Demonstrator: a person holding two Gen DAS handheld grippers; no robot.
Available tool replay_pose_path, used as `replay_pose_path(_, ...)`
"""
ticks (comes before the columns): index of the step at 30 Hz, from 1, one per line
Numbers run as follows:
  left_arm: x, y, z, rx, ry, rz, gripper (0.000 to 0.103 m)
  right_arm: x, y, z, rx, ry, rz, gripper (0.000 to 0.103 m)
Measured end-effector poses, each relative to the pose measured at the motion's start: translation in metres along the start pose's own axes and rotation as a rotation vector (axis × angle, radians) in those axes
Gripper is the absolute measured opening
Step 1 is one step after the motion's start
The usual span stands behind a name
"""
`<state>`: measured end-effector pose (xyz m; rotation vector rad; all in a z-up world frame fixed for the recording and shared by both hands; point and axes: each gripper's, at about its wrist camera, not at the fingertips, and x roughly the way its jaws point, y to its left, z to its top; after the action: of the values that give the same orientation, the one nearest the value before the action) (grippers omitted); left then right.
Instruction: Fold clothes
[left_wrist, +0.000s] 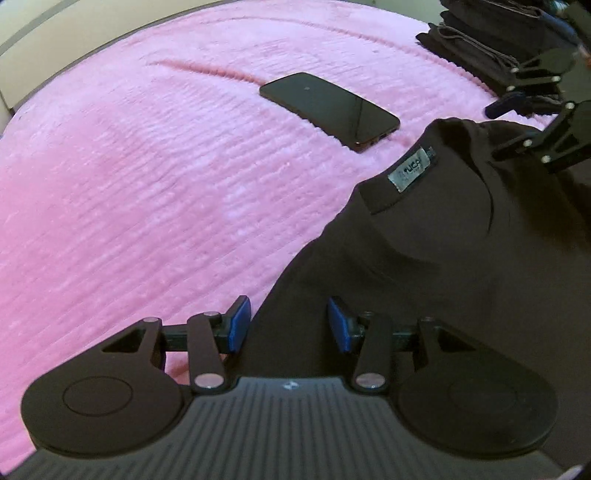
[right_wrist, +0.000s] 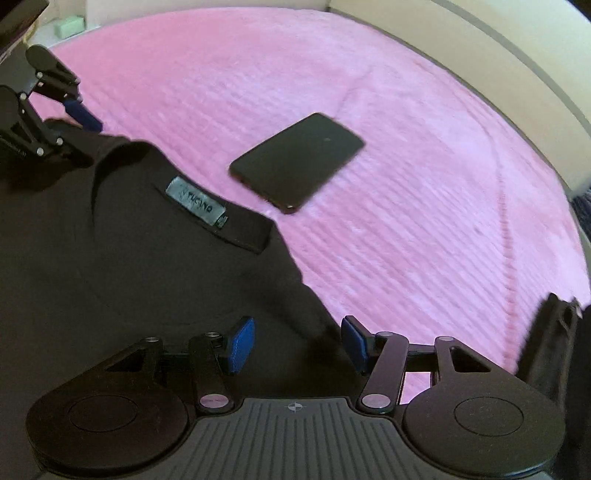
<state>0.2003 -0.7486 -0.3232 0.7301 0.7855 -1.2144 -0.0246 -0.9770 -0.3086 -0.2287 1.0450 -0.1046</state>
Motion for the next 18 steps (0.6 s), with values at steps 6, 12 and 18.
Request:
replay_pose_path(6,-0.005,0.001,0.004,0.039,0.002,-0.048,0.004,0.016,-0.026,0.001,0.137,0.024,0.079,0.002)
replay_pose_path(12,-0.026,0.015,0.033,0.004,-0.094,0.007,0.003,-0.013,-0.046,0.025,0.137,-0.057,-0.02,0.001)
replay_pose_path(18,0.01,0.009,0.031,0.019,-0.045,0.056,0.004,0.014,-0.045,0.01,0.209,-0.015,-0.064,0.002)
